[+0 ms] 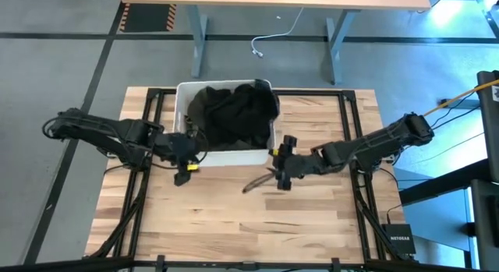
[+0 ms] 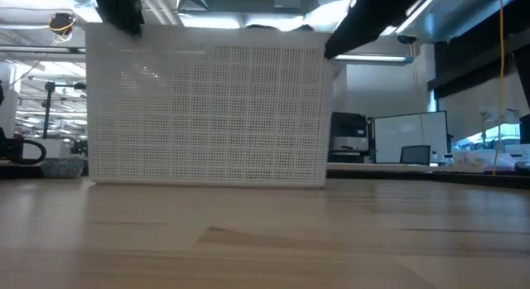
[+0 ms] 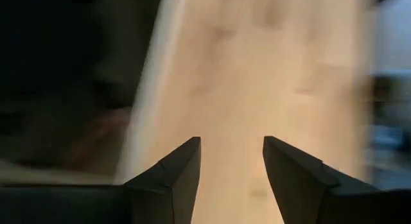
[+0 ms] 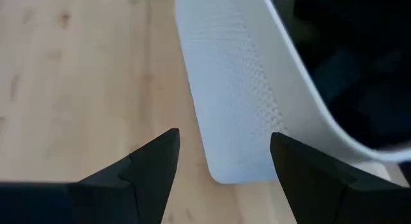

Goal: Sort clothes
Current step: Move the white bin to the top of the table, then return to Home Position

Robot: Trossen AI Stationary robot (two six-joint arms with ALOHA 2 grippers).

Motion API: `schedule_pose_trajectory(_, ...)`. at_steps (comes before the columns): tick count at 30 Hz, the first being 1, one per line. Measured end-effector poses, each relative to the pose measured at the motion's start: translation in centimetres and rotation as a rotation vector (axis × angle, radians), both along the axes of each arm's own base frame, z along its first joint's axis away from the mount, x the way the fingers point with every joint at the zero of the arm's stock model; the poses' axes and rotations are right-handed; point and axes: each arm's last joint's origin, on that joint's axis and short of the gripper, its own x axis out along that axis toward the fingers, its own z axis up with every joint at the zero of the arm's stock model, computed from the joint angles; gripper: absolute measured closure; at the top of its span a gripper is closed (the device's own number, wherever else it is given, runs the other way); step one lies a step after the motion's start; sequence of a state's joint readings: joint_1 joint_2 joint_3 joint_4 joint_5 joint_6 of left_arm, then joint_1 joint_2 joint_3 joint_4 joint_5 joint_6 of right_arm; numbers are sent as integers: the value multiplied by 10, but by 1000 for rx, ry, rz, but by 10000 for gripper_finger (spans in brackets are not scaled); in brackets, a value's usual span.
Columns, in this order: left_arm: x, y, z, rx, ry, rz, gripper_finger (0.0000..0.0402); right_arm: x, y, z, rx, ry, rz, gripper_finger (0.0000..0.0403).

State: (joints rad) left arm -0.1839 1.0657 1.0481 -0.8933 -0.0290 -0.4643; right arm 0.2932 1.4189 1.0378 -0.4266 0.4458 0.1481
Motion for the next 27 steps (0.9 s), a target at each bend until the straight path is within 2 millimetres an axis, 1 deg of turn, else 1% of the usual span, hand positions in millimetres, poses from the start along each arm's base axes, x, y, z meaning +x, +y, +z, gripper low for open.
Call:
schedule_pose_trajectory(4, -4, 14, -7, 261, 84, 128, 238, 3, -15, 0, -4, 2, -52, 141)
schedule_pose_trajectory(8, -6, 31, -10, 431, 120, 246, 238, 5, -21, 1, -13, -2, -56, 141)
schedule_pose_trajectory(12, -4, 43, -12, 455, 114, 311, 238, 5, -24, 1, -25, 5, -47, 141)
schedule_pose_trajectory(15, -4, 42, -10, 434, 98, 307, 238, 0, -24, 7, -12, 0, -33, 141)
schedule_pose_trajectory(18, -5, 32, -3, 388, 4, 258, 238, -15, -17, 27, 4, -41, 8, 149)
schedule_pose_trajectory(22, -11, 15, 17, 354, -212, 167, 238, -49, -16, 55, 31, -134, 27, 176)
schedule_pose_trajectory(24, -17, 7, 22, 348, -325, 115, 239, -66, -19, 60, 65, -193, 35, 193)
schedule_pose_trajectory(27, -27, -1, 21, 306, -479, 29, 260, -88, -24, 53, 129, -266, 56, 225)
